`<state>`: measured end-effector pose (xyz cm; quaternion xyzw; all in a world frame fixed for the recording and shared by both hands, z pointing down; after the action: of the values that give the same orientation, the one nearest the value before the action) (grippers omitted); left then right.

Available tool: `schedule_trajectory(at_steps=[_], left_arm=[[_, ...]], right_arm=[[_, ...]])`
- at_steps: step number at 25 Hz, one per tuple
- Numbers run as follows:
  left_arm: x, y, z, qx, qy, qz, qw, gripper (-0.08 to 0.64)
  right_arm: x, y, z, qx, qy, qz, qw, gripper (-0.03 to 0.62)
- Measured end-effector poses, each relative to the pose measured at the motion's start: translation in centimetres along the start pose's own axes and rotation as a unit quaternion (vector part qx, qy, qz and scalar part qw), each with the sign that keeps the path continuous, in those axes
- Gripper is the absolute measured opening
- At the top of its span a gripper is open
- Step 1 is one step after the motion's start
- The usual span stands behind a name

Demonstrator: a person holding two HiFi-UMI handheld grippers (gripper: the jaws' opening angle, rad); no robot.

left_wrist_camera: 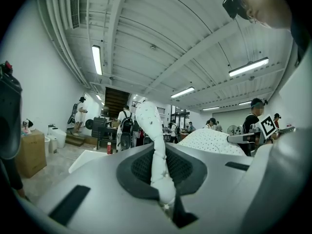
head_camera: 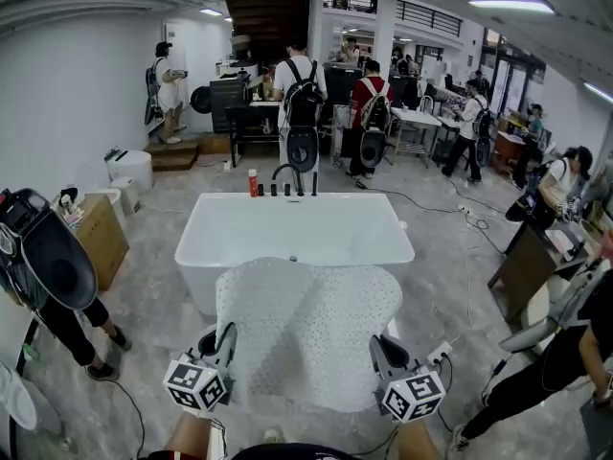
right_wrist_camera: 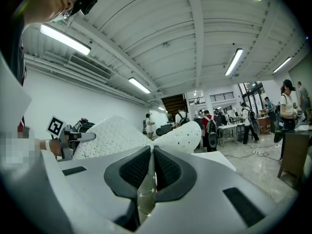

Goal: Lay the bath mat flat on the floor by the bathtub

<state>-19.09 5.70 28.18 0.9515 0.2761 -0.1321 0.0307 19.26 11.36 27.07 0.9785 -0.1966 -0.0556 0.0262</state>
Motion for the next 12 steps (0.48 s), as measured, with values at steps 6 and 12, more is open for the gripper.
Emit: schedule_trajectory(at_steps=[6, 12], left_arm=[[-2.0, 2.5, 0.0, 0.001, -0.01, -0.017, 0.9998, 0.028], [-4.4, 4.1, 0.8, 0.001, -0.024, -0.026, 0.9994, 0.028]], right_arm=[[0.1, 2.6, 1.0, -0.001, -0.009, -0.014, 1.0, 0.043], [-0.2, 5.4, 1.9, -0.001, -0.016, -0.04, 0.999, 0.043]])
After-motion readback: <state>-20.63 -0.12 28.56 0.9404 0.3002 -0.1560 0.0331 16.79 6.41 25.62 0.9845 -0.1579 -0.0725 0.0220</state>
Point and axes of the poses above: the fingertips, and each gripper's own axes: y forward along the fingers, x to its right, z out of its top, the point moved 9 cm from there along -y, backward along the fingers, and after that the axes turned 9 degrees about -y, right-handed, at the moved point
